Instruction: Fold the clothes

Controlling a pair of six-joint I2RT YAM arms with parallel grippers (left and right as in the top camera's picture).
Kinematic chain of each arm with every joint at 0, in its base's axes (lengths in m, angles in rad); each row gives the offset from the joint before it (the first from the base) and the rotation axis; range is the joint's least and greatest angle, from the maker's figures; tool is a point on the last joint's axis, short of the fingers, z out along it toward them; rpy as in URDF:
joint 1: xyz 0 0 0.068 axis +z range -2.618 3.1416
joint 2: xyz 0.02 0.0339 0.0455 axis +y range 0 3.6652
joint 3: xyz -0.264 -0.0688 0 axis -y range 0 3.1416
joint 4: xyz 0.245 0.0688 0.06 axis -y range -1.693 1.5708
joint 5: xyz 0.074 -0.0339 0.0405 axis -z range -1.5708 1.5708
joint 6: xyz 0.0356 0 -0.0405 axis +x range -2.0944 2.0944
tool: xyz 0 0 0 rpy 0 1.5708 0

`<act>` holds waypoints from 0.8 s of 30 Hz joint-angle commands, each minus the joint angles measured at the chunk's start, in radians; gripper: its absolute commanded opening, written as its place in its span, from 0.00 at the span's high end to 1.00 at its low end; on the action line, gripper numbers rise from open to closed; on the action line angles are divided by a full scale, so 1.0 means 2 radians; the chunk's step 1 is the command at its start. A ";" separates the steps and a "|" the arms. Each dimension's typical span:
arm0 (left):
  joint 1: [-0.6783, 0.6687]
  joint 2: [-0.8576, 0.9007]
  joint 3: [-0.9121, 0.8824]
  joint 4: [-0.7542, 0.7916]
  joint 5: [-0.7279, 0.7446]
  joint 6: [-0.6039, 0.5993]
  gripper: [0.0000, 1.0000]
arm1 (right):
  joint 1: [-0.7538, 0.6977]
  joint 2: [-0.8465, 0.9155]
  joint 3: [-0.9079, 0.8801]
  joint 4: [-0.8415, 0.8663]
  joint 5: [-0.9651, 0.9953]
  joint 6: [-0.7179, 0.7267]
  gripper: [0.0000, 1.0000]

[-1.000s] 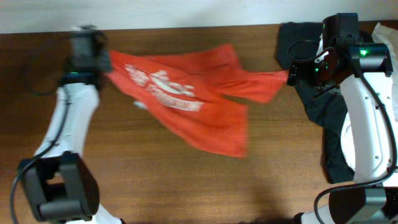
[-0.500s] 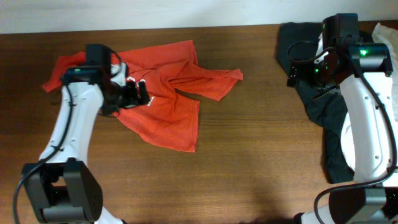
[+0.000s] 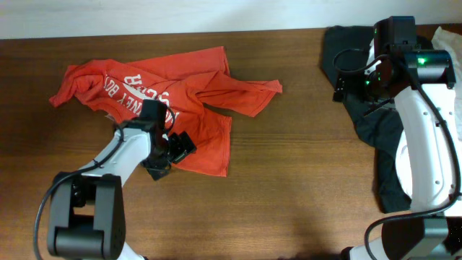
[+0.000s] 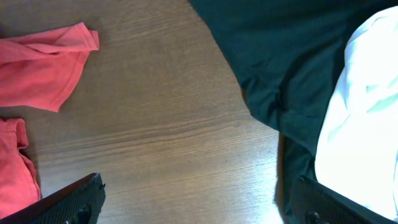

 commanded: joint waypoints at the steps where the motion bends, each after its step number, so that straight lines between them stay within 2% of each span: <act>1: -0.001 0.003 -0.025 0.048 -0.011 -0.009 0.11 | -0.002 0.001 0.006 -0.003 -0.002 -0.005 0.01; 3: -0.003 0.004 -0.027 0.061 -0.011 -0.009 0.30 | -0.002 0.001 0.006 -0.002 -0.003 -0.004 0.01; 4: -0.007 0.004 -0.027 0.064 -0.011 -0.009 0.55 | -0.002 0.001 0.006 -0.002 -0.003 -0.004 0.02; 6: -0.014 0.006 -0.027 0.065 -0.011 -0.009 0.93 | -0.002 0.001 0.006 -0.002 -0.003 -0.004 0.01; 7: -0.018 0.006 -0.027 0.063 -0.013 -0.009 0.99 | -0.002 0.001 0.006 -0.002 -0.003 -0.004 0.01; 11: -0.003 -0.001 -0.027 0.016 -0.015 -0.007 0.99 | -0.002 0.002 0.006 -0.002 -0.008 -0.005 0.01; 13: 0.025 -0.014 -0.025 -0.026 -0.021 0.025 0.99 | -0.002 0.004 0.006 -0.001 -0.029 -0.005 0.01; 18: 0.175 -0.093 -0.011 -0.136 -0.146 0.092 1.00 | 0.000 0.031 0.005 0.000 -0.117 -0.005 0.01; 20: 0.252 -0.130 -0.005 -0.137 -0.148 0.121 1.00 | 0.011 0.048 -0.003 0.002 -0.154 -0.011 0.01; 24: 0.349 -0.163 -0.004 -0.124 -0.127 0.121 1.00 | 0.050 0.087 -0.024 0.026 -0.170 -0.018 0.01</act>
